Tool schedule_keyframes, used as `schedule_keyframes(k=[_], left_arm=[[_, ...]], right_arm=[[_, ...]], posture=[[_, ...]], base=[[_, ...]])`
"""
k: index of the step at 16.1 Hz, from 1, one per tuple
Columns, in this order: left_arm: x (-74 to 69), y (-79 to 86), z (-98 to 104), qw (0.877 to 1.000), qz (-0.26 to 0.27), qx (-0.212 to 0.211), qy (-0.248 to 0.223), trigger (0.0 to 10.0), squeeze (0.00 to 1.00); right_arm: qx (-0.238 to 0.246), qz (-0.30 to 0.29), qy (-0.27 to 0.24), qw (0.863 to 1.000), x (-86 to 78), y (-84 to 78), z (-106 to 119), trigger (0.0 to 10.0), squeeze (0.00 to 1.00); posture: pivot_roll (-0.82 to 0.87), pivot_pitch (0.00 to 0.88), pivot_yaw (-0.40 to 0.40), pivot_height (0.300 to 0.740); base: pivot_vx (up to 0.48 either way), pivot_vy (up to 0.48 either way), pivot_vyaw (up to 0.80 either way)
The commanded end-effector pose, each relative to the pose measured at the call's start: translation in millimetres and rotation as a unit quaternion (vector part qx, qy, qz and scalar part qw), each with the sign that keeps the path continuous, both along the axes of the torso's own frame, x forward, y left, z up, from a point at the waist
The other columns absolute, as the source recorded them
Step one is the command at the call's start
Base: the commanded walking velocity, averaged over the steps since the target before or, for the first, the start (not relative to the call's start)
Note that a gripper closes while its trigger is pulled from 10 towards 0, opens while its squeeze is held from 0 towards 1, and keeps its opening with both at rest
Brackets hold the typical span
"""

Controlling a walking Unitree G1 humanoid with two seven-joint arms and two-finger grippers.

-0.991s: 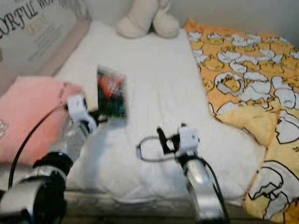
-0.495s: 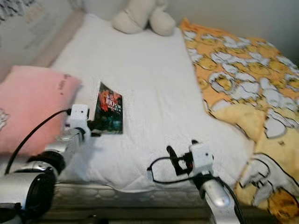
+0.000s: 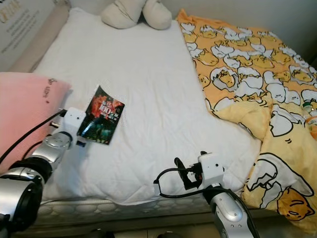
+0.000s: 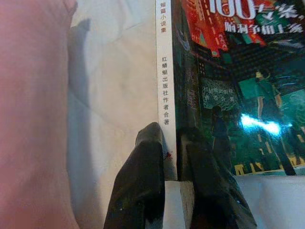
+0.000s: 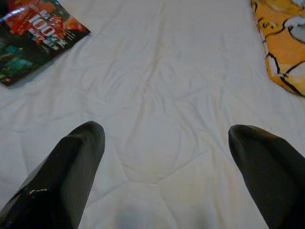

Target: Clean up the room

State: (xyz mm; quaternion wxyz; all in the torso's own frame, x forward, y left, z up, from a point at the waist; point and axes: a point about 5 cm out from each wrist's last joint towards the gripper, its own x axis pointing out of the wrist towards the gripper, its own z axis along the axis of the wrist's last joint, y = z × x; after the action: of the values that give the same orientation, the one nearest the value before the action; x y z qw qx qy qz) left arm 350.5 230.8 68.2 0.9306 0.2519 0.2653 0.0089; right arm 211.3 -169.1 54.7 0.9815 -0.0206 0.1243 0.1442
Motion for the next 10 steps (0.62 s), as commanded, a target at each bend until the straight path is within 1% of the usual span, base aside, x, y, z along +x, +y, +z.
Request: schedule_keyframes(k=[1, 2, 3, 4, 5, 7, 8, 9, 10], left_arm=[[-8.5, 15.2, -6.4, 0.999, 0.022, 0.011, 0.025, 10.0, 0.0], [-9.2, 17.1, -6.6, 0.999, 0.025, 0.012, 0.027, 10.0, 0.0], [-12.7, 26.3, -7.4, 0.998, 0.051, 0.003, 0.03, 10.0, 0.0], [-14.4, 30.8, -7.5, 0.997, 0.066, -0.003, 0.03, 10.0, 0.0], [-17.8, 39.9, -7.3, 0.996, 0.087, -0.006, 0.031, 10.0, 0.0], [-25.0, 54.3, -8.7, 0.993, 0.112, 0.003, 0.037, 10.0, 0.0], [-26.3, 57.4, -8.5, 0.992, 0.117, 0.006, 0.037, 10.0, 0.48], [-28.0, 62.1, -7.7, 0.992, 0.121, 0.013, 0.038, 10.0, 1.0], [-28.1, 65.0, -5.9, 0.992, 0.118, 0.022, 0.036, 10.0, 1.0]], right_arm=[[0.001, 0.001, 0.002, 1.0, -1.3, 0.5, 1.9, 10.0, 0.0], [0.001, 0.002, 0.003, 1.0, -1.0, 0.9, 1.5, 10.0, 0.0], [0.002, 0.003, 0.005, 1.0, -0.6, 1.7, 0.8, 10.0, 0.0], [0.002, 0.004, 0.006, 1.0, -0.4, 2.0, 0.5, 10.0, 0.0], [0.003, 0.005, 0.008, 1.0, 0.7, 2.7, 0.0, 10.0, 0.0], [0.004, 0.006, 0.012, 1.0, 1.7, 3.5, -1.0, 10.0, 0.0], [0.005, 0.008, 0.013, 1.0, 2.0, 3.9, -1.3, 10.0, 0.0], [0.004, 0.01, 0.015, 1.0, 2.7, 4.7, -2.0, 10.0, 0.0], [0.005, 0.012, 0.017, 1.0, 3.9, 5.5, -2.7, 10.0, 0.0]], posture=[[-0.18, 0.08, -0.069, 0.74], [-0.18, 0.08, -0.069, 0.74], [-0.18, 0.079, -0.068, 0.74], [-0.18, 0.079, -0.068, 0.74], [-0.17, 0.076, -0.068, 0.74], [-0.17, 0.074, -0.067, 0.74], [-0.16, 0.073, -0.068, 0.74], [-0.16, 0.071, -0.07, 0.74], [-0.15, 0.07, -0.072, 0.74]], base=[[0.0, 0.0, 0.0], [0.0, 0.0, 0.0], [0.0, 0.0, 0.0], [0.0, 0.0, 0.0], [0.0, 0.0, 0.0], [0.0, 0.0, 0.0], [0.0, 0.0, 0.0], [0.0, 0.0, 0.0], [0.0, 0.0, 0.0]])
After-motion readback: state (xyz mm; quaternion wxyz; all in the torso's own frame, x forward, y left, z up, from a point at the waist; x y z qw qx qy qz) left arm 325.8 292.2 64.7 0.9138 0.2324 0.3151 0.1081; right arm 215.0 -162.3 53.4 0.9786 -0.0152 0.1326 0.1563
